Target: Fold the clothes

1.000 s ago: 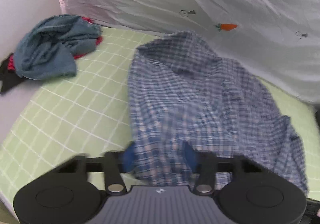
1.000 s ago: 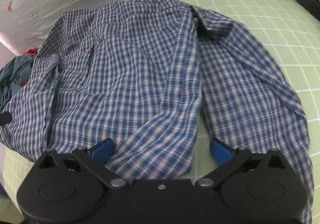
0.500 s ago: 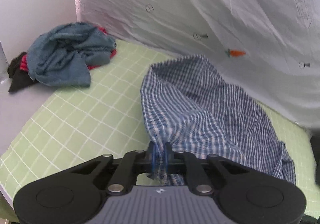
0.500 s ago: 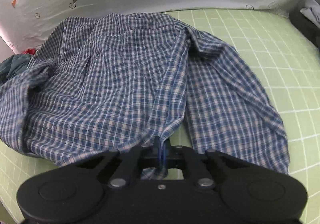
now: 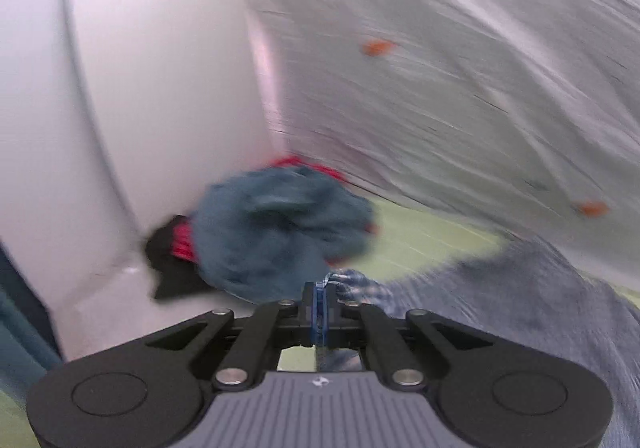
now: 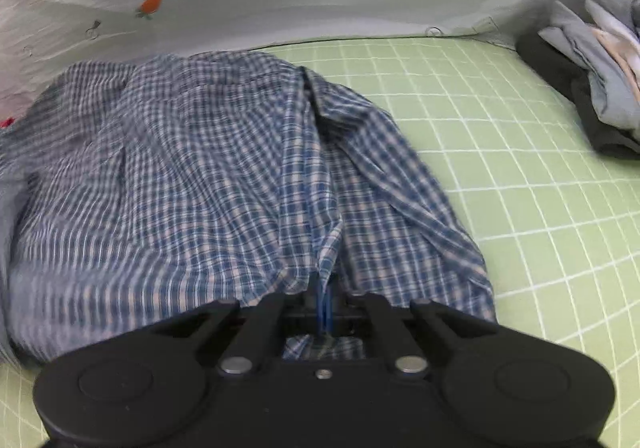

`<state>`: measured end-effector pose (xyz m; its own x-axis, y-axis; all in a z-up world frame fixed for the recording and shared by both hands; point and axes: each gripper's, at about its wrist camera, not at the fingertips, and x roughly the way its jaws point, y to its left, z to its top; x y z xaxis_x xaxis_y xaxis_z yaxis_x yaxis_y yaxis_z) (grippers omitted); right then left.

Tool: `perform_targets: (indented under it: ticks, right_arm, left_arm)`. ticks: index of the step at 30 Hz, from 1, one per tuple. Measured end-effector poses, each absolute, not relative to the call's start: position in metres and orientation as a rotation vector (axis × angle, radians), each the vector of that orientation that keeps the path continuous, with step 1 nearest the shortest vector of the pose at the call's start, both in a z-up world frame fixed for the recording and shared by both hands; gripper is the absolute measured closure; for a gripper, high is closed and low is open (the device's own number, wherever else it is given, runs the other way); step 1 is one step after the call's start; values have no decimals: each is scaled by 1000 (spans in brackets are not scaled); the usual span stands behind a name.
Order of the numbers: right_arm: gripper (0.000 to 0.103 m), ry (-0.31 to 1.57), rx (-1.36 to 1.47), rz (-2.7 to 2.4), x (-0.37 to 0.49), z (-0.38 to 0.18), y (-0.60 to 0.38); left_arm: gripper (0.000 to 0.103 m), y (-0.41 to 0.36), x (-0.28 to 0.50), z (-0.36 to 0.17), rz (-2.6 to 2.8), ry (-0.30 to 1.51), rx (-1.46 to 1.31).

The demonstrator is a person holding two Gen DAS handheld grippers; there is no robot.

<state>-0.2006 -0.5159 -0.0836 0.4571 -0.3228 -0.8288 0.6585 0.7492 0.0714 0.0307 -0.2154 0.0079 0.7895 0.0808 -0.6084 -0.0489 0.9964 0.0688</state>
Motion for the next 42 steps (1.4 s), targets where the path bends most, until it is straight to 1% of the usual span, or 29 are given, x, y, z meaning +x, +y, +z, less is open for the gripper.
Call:
perform_targets:
  ticks: [1,2,3,4,5,6,8,10,12,16,18,20,23,25,29,30,32,33,34,35,36,37,39,42]
  right_arm:
    - [101,912,420,-623,-200,-84,-514]
    - [101,913,426,-620,-199,-84,-513]
    - [100,914,431,-617,-198,-84,-511]
    - [98,912,425,-614,-195,-84,-510]
    - [95,908,427,-613,-194,-82,-509]
    - [92,904,429,-612,-193,-81,-508]
    - [71,888,445,-614,-195,-77,-509]
    - [62,876,447,-607,-196,-74,-509]
    - [56,877,477,-582,-196,-74,-510]
    - [40,889,542,-526,-193,-77,-514]
    - [39,920,533,-517,-190,-80,-511]
    - [38,959,520,-516,-189,-83,-508]
    - [35,987,534,-511,-192,-88,-508]
    - [32,991,565,-530,-195,-91,-512]
    - [32,985,645,-531,-203,-95,-518]
    - [32,982,668,-523,-205,-97,-519]
    - [35,968,703,-505,-207,-100,-521]
    - [42,957,714,-495,-207,-101,-521]
    - [64,947,736,-477,-208,-102,-522]
    - [75,921,738,-476,-207,-96,-525]
    - [85,895,739,-476,-207,-90,-529]
    - [92,868,740,-476,-207,-84,-533]
    - [95,816,742,-476,-207,-72,-540]
    - [97,736,744,-475,-206,-54,-551]
  left_arm:
    - [95,-213,33,8,87,657,47]
    - [87,-210,36,9,105,656,43]
    - [72,-207,39,9,122,655,39]
    - [63,-204,42,10,140,655,36]
    - [46,-204,42,9,140,658,34]
    - [34,-210,38,4,111,669,35]
    - [30,-222,26,-7,53,707,26]
    - [30,-237,15,-24,-26,777,-2]
    - [28,-257,4,-47,-135,870,-23]
    - [26,-304,-20,-92,-317,1009,92]
    - [26,-320,-30,-112,-297,1043,217]
    - [26,-323,-34,-121,-279,1063,263]
    - [23,-309,-33,-123,-320,1117,159]
    - [22,-302,-35,-123,-344,1142,112]
    - [15,-294,-40,-125,-369,1165,69]
    - [15,-292,-38,-130,-380,1184,43]
    - [17,-290,-34,-139,-397,1215,-8]
    - [26,-290,-34,-141,-398,1212,-12]
    - [35,-291,-35,-143,-400,1209,-15]
    - [64,-293,-36,-143,-406,1208,-15]
    - [99,-295,-38,-142,-417,1207,-7]
    - [97,-297,-38,-139,-416,1203,-4]
    - [97,-297,-36,-126,-423,1189,-33]
    - [97,-291,-18,-90,-474,1120,-115]
